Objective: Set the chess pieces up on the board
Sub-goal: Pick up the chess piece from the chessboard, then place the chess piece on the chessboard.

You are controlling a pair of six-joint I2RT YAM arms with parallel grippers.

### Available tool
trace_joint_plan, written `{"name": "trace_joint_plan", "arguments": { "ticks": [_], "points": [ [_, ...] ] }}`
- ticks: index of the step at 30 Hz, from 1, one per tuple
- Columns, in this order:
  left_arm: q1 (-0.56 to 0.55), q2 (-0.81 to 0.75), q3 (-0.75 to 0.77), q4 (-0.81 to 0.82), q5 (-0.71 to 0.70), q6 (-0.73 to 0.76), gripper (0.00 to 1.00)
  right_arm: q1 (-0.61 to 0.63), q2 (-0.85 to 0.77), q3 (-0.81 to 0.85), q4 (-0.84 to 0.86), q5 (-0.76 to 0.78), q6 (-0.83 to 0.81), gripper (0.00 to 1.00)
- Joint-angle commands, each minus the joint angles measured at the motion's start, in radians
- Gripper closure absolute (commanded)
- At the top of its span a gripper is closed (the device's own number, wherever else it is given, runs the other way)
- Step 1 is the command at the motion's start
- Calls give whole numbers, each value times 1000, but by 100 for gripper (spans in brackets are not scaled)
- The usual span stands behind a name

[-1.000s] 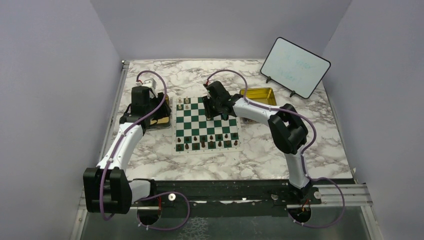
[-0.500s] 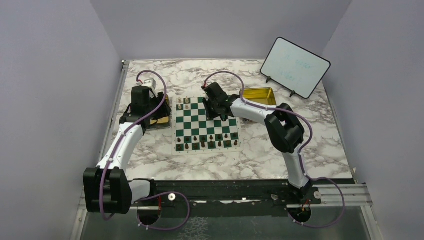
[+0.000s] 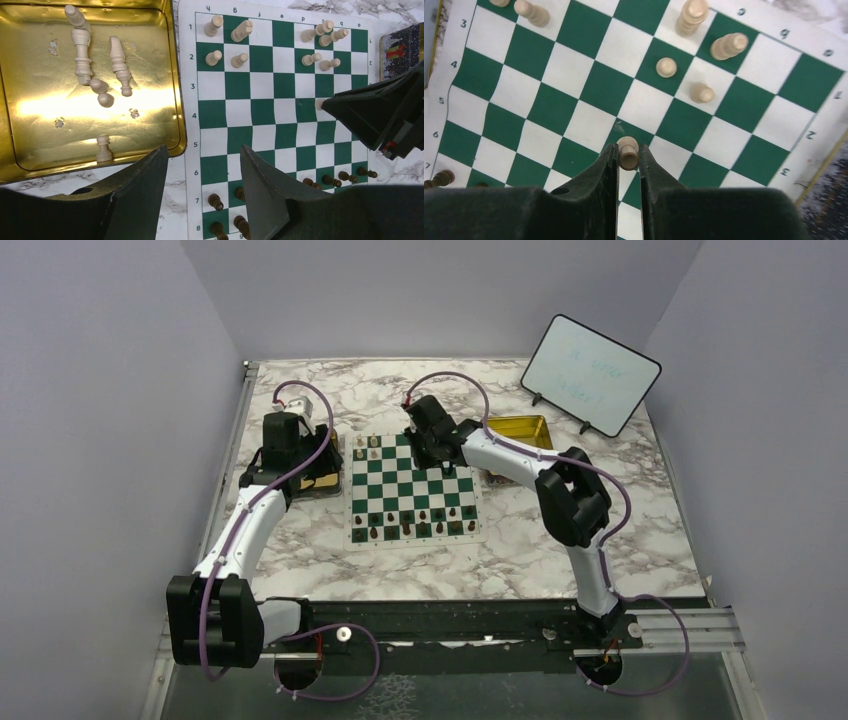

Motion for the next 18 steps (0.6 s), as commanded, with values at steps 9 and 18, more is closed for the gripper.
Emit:
{"name": "trace_joint_plan", "arguments": {
  "ticks": [9,18],
  "points": [
    [0,-5,-11,45,89,1,43,-75,-73,55,-63,160,-74,85],
    [1,4,-15,56,119,-9,43,-153,-63,42,-18,179,-82,85]
  ]
}}
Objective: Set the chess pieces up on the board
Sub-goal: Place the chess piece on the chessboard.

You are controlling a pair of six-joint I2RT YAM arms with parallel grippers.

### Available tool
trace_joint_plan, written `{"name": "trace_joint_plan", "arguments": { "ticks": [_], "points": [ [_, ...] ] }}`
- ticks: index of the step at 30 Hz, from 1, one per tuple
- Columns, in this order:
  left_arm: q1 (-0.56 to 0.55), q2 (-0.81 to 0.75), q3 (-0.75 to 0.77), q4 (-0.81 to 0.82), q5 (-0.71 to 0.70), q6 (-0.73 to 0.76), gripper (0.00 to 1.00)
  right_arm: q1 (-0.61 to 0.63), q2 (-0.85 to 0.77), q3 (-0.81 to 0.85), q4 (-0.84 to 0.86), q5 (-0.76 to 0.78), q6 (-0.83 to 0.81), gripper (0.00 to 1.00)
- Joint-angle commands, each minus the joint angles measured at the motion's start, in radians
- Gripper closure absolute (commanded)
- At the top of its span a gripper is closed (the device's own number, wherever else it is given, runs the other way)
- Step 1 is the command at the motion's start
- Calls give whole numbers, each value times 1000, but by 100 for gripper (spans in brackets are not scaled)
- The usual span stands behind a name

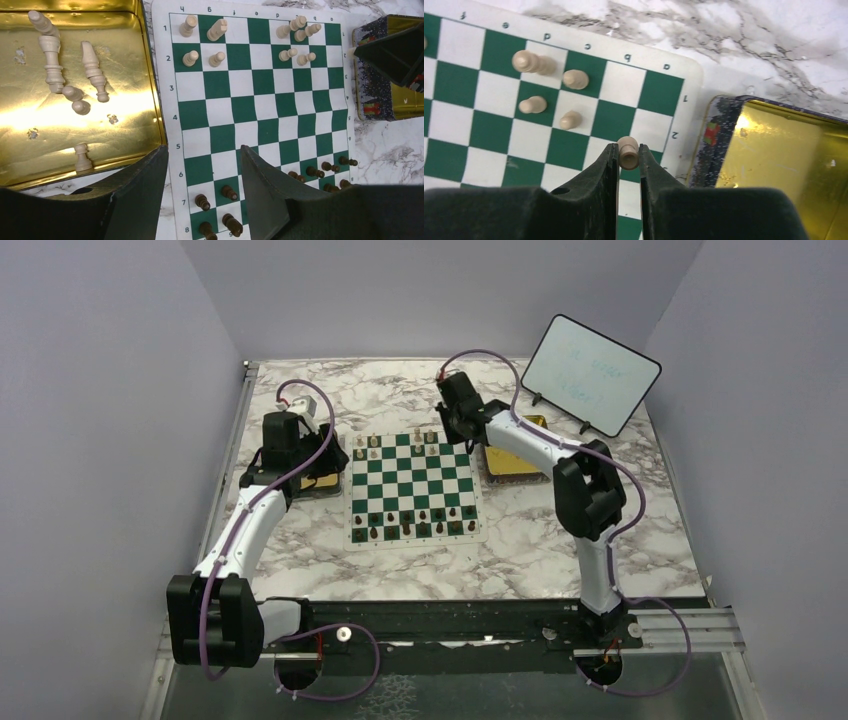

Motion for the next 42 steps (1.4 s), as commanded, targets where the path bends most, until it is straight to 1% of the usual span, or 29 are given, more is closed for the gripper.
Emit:
{"name": "trace_joint_plan", "arguments": {
  "ticks": [1,7,14,18,23,30,42],
  "points": [
    [0,4,-11,28,38,-5,43,-24,-26,11,31,37,-20,85],
    [0,3,-6,28,45,-2,43,-46,27,54,23,63,-41,85],
    [0,10,-5,28,61,-1,43,-62,85,105,22,27,-32,83],
    [0,6,-3,25,60,3,43,-65,129,155,-18,28,-31,83],
    [1,11,0,25,66,5,43,-66,155,175,-22,47,-42,83],
    [1,15,0,23,67,5,43,-75,189,206,-44,29,-34,83],
    [1,21,5,19,66,8,43,-83,226,236,-73,41,-30,82]
  ]
}}
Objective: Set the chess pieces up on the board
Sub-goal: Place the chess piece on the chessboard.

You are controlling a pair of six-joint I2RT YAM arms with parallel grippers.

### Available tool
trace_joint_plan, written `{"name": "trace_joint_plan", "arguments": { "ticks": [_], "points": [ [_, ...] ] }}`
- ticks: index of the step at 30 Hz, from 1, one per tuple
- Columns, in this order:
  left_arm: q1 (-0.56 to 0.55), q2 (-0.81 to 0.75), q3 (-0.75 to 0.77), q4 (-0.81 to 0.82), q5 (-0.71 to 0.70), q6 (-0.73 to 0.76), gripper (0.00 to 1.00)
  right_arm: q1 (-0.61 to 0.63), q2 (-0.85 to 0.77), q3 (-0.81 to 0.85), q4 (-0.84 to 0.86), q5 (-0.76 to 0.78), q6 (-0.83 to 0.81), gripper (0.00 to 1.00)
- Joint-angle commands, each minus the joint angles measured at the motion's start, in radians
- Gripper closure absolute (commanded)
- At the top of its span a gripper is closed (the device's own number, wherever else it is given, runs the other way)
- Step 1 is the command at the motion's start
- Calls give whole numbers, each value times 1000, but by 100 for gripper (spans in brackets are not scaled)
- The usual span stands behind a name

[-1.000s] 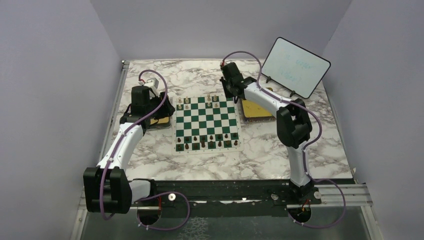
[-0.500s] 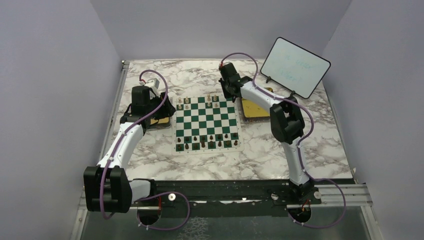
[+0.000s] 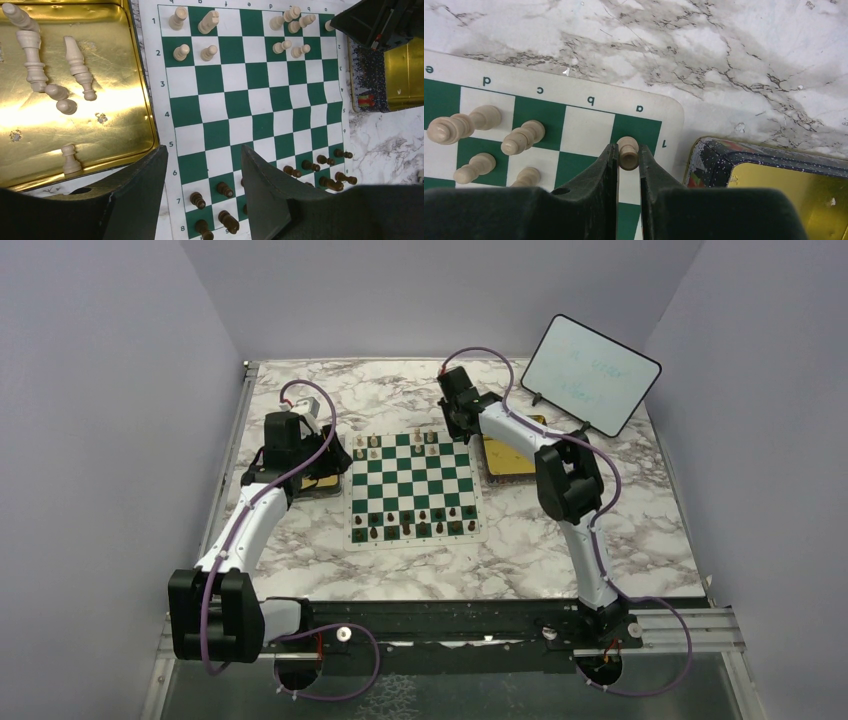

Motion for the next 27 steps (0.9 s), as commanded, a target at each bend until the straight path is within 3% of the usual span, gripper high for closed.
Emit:
{"name": "trace_joint_plan", "arguments": {
  "ticks": [1,27],
  "points": [
    [0,-3,6,15,20,7,43,-8,27,40,-40,15,-4,82],
    [1,0,6,15,31,6,43,-13,32,31,-20,11,-8,81]
  ]
}}
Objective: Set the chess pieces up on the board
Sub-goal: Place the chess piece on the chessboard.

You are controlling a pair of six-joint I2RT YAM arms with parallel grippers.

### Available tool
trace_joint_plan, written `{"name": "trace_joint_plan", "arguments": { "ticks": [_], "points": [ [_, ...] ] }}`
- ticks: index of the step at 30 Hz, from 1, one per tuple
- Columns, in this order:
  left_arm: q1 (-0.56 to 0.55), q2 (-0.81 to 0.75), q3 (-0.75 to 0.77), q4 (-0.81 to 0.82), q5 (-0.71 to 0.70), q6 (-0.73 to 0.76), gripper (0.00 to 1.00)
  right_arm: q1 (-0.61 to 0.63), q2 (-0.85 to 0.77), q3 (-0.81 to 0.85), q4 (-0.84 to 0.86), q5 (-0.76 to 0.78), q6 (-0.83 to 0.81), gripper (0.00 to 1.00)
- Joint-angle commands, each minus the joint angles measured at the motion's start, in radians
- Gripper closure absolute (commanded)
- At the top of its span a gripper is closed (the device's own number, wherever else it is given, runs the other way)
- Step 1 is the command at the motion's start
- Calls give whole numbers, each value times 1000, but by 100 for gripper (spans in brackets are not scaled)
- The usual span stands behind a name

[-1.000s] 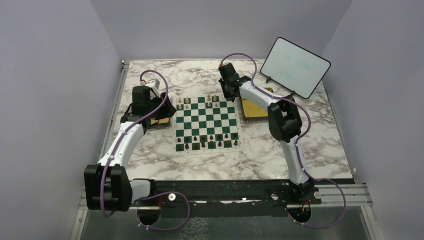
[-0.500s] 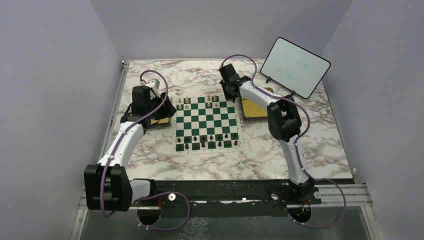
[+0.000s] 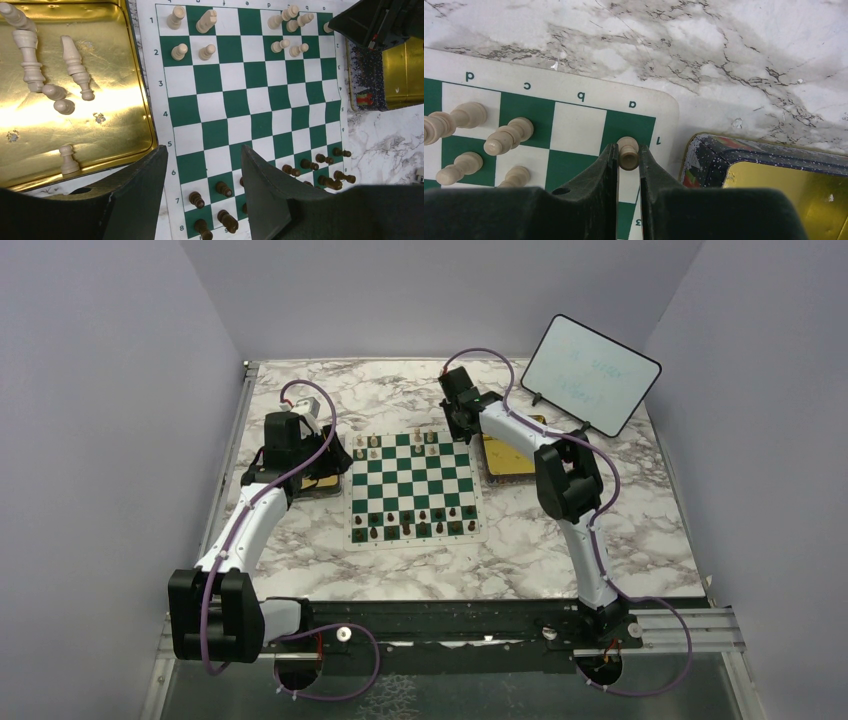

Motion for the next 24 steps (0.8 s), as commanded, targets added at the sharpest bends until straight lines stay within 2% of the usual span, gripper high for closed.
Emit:
{"name": "trace_joint_plan", "arguments": {
  "ticks": [1,15,24],
  "points": [
    [1,-1,7,15,23,6,43,-4,19,15,21,8,-5,81],
    [0,1,7,15,21,8,43,-5,28,-8,39,8,1,80],
    [1,3,9,12,14,7,43,-4,1,9,15,-6,8,57]
  ]
}}
